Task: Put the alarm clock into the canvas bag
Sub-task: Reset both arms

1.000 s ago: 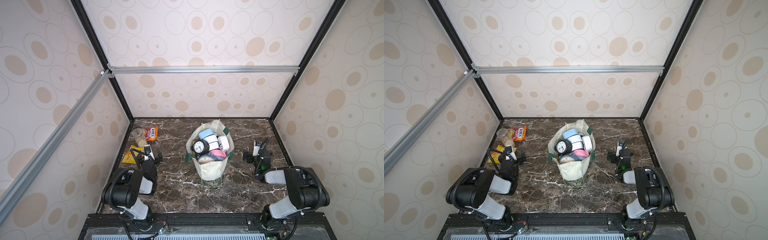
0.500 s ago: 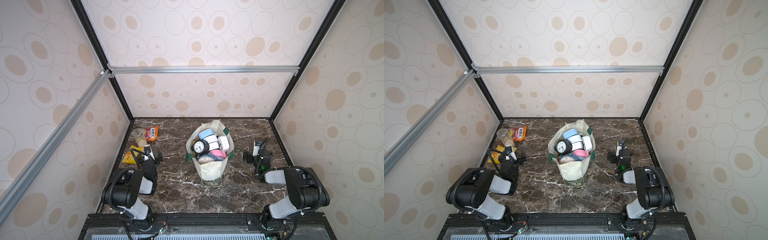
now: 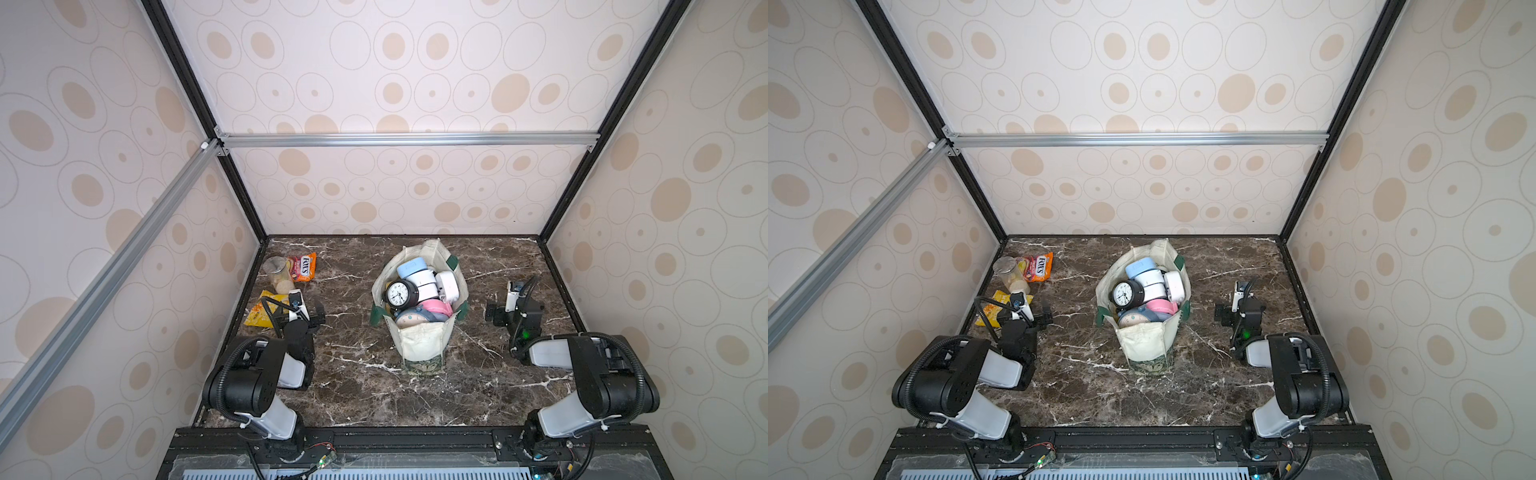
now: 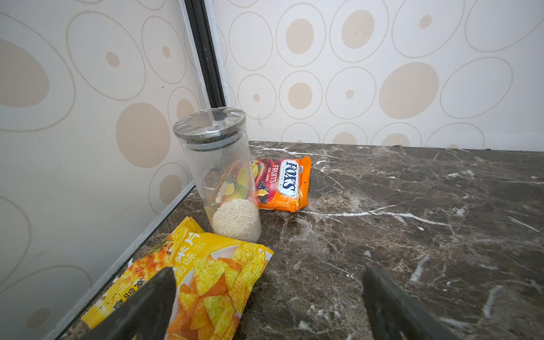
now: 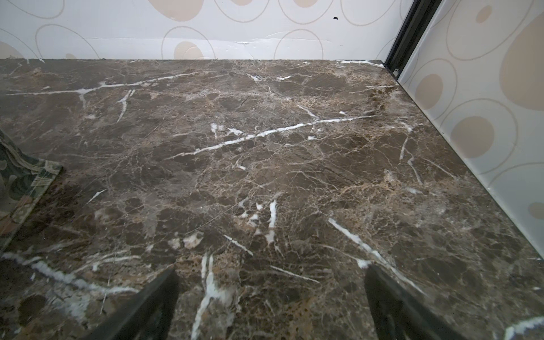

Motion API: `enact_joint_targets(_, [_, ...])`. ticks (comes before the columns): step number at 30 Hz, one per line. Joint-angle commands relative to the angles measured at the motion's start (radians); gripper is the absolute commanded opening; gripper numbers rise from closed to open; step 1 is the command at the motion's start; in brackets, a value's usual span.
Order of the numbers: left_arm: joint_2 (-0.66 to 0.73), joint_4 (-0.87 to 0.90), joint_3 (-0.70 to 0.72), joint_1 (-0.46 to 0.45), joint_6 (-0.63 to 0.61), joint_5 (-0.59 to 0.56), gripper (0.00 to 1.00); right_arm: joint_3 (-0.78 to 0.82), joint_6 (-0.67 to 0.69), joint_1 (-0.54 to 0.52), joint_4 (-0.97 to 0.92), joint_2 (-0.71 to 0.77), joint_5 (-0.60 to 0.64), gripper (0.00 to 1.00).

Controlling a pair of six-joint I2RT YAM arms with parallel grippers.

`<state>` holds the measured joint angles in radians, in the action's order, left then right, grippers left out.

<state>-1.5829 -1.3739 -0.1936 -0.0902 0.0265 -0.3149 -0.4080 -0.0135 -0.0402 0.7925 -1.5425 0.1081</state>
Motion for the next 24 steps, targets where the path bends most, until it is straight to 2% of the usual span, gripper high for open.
enact_joint_targets(1, [-0.005,-0.017,-0.02,0.009,-0.005,0.007,0.98,-0.009,0.017,-0.006,0.007,0.007,0.006,1.0])
enact_joint_targets(6, [-0.005,-0.017,-0.021,0.009,-0.005,0.007,0.98,-0.002,0.013,-0.006,0.018,0.011,0.014,1.0])
enact_joint_targets(7, [-0.005,-0.017,-0.021,0.009,-0.005,0.007,0.98,0.033,0.011,-0.006,0.066,0.027,0.02,1.0])
enact_joint_targets(9, [-0.005,-0.017,-0.02,0.009,-0.006,0.007,0.98,0.194,-0.008,-0.006,0.324,0.065,0.05,1.0])
enact_joint_targets(10, [-0.005,-0.018,-0.02,0.008,-0.006,0.007,0.98,0.215,-0.014,-0.006,0.385,0.048,0.066,1.0])
enact_joint_targets(11, [-0.006,-0.016,-0.021,0.009,-0.005,0.007,0.98,0.171,-0.018,-0.006,0.354,0.007,0.079,1.0])
enact_joint_targets(12, [-0.006,-0.015,-0.023,0.008,-0.005,0.007,0.98,0.076,-0.012,-0.003,0.242,-0.024,0.08,1.0])
enact_joint_targets(13, [-0.006,-0.013,-0.024,0.009,-0.005,0.007,0.98,-0.001,0.001,-0.005,0.054,-0.001,0.051,1.0])
enact_joint_targets(14, [-0.006,-0.014,-0.023,0.009,-0.005,0.008,0.98,0.0,0.005,-0.013,-0.01,0.044,0.046,1.0])
enact_joint_targets(16, [-0.006,-0.015,-0.022,0.009,-0.005,0.008,0.98,0.13,0.031,-0.017,0.186,0.084,-0.006,1.0])
enact_joint_targets(17, [-0.005,-0.014,-0.022,0.009,-0.005,0.008,0.98,0.15,0.014,-0.017,0.249,0.058,0.03,0.99])
enact_joint_targets(19, [-0.005,-0.017,-0.02,0.008,-0.005,0.008,0.98,0.013,-0.008,-0.009,0.124,-0.03,0.114,1.0])
enact_joint_targets(20, [-0.004,-0.022,-0.017,0.009,-0.007,0.007,0.98,-0.015,-0.008,-0.046,-0.008,0.012,0.161,1.0])
enact_joint_targets(22, [-0.003,-0.034,-0.012,0.005,-0.011,0.002,0.98,0.019,-0.006,-0.03,0.105,-0.014,0.151,1.0])
enact_joint_targets(24, [-0.002,-0.037,-0.009,0.004,-0.011,-0.001,0.98,0.009,-0.006,-0.036,0.063,-0.001,0.158,1.0])
